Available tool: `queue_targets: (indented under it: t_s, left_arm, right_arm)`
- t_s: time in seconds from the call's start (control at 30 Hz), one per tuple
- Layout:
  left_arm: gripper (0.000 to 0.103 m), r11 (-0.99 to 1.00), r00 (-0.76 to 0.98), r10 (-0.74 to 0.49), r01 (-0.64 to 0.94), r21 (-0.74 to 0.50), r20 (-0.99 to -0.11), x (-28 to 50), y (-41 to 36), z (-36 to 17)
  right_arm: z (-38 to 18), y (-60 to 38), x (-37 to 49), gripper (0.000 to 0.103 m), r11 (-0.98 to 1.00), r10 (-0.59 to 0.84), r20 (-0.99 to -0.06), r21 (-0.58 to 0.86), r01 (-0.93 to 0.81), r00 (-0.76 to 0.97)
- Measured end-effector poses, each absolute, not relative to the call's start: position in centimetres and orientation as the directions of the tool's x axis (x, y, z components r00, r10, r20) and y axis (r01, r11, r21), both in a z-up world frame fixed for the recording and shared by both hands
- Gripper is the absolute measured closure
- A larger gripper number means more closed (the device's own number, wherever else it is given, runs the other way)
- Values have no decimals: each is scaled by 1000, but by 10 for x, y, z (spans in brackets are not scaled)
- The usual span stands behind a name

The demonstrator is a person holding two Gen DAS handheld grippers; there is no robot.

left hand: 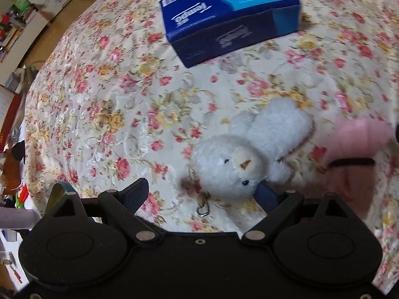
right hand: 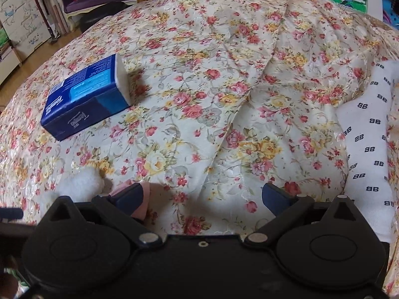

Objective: Organize soft objects
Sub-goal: 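Grasp the white plush bear with the left tool while the right tool grasps the pink cloth bundle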

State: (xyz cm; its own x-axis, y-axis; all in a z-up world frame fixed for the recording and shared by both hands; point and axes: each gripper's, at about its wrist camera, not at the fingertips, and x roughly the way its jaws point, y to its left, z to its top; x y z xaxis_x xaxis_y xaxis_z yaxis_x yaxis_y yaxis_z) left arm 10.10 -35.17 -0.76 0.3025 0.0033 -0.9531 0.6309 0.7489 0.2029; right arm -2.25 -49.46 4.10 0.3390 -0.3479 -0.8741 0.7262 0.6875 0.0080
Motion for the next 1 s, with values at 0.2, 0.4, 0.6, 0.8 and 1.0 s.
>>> queue_targets:
  t_s: [0.2,0.4,0.6,0.8,1.0]
  left_arm:
    - [15,742,255,-3,649,169,-967,114,-350,-15]
    - [27,725,234,-40,675,133,-971,121,-358,-17]
    - [53,728,171,-96,684,47,-981,125,-367,-16]
    - [54,774,165,-93,632,33,-982,138,-356,-11]
    - [54,823,151,-91,568,11,-984,149,-333,5]
  right_arm:
    - [36,-484,-14,1,733,-278,-889,49,678,364]
    - [36,-482,-14,1,745,-232,-892,92,660,387]
    - [37,-484,-18,2,742,-223,-887,114,661,403]
    - [39,-472,-13,2,780,-214,-879,109,617,425]
    - [30,-447,3,1,835,-198,-886,71,545,420]
